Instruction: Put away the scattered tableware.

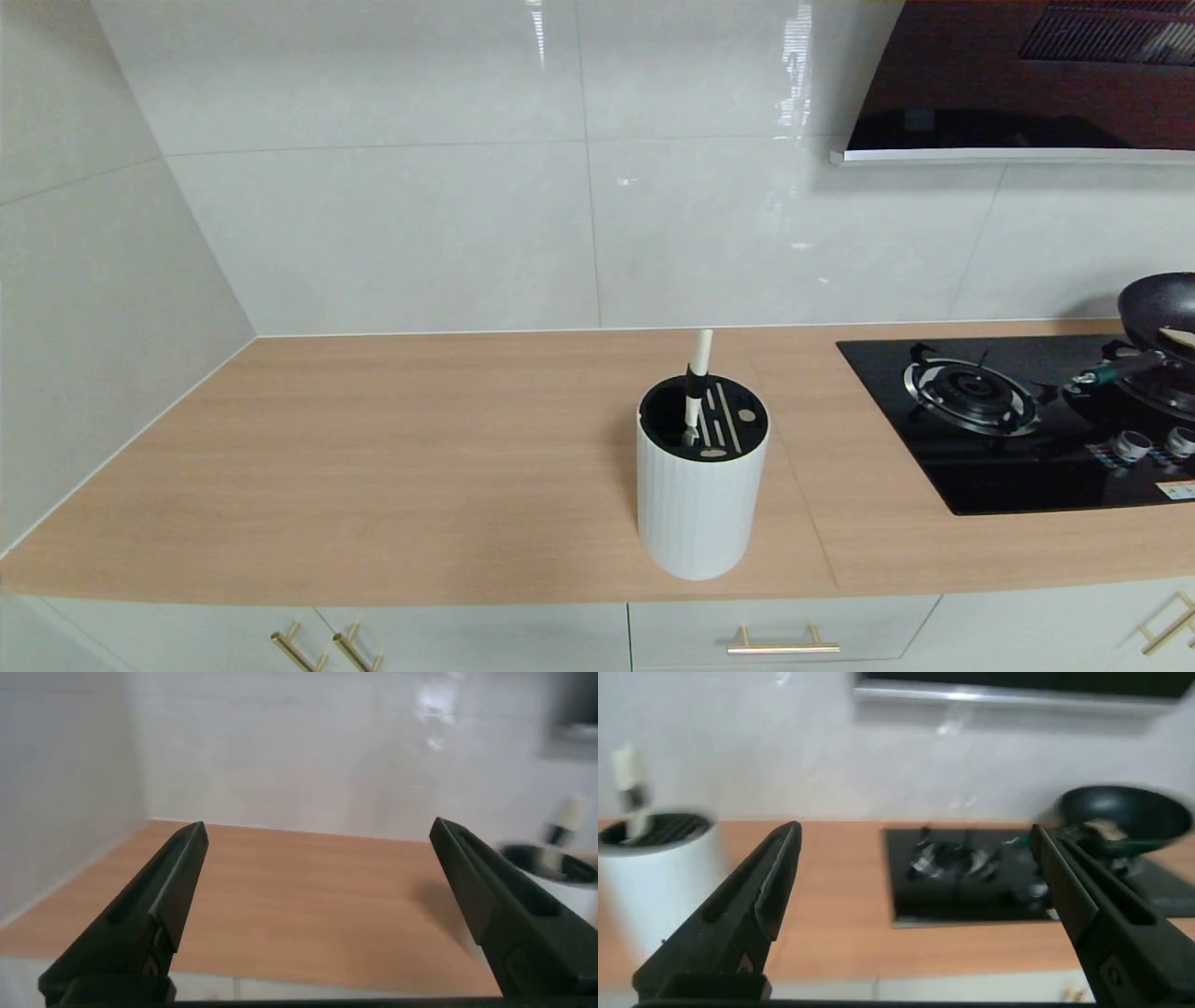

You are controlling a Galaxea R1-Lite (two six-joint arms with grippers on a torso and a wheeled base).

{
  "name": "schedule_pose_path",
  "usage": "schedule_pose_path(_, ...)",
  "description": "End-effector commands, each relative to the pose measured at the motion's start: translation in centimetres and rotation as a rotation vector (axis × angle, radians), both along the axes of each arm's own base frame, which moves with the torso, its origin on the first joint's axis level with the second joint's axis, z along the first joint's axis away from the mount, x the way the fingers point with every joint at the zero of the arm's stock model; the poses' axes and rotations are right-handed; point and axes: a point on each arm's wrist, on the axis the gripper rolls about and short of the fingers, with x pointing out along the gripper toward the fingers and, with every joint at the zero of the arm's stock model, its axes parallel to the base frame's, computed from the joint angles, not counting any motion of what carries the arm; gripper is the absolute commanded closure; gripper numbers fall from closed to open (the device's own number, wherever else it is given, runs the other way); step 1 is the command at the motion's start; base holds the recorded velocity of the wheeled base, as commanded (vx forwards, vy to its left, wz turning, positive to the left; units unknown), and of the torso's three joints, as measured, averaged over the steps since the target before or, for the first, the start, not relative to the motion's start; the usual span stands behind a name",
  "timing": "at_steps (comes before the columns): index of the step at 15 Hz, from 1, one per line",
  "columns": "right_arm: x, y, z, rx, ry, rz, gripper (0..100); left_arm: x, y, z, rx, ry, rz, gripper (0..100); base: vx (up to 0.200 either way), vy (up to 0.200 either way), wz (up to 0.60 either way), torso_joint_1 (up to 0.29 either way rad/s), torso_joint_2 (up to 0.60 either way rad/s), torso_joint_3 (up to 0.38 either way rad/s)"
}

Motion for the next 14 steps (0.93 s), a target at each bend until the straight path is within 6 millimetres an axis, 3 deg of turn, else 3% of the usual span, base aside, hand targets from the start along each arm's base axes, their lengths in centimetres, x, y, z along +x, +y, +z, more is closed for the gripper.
schedule_pose_path(1,-0.5,0.1,-2.2,-0.005,0.005,-0.065,0,0.9,0.1,-2.8,0.004,0.020,0.045,0,0.000,0.000,0.00,0.000,0.00,0.000)
schedule_pose_path(5,-0.2,0.1,-3.8,0.041,0.160,-0.068,0,1.4,0.1,-5.6,0.017,0.299,0.053,0,0.000,0.000,0.00,0.000,0.00,0.000)
schedule_pose_path(8,-0.1,0.1,-4.5,0.109,0.218,-0.042,0,1.5,-0.2,-5.7,0.038,0.298,-0.069,0,0.000,0.000,0.00,0.000,0.00,0.000)
schedule_pose_path(11,0.0,0.5,-5.1,0.135,0.281,0.125,0,1.5,-0.2,-5.9,0.077,0.321,-0.073,0,0.000,0.000,0.00,0.000,0.00,0.000)
schedule_pose_path(14,0.0,0.6,-5.0,0.092,0.285,0.158,0,1.5,-0.2,-5.9,0.070,0.318,-0.082,0,0.000,0.000,0.00,0.000,0.00,0.000)
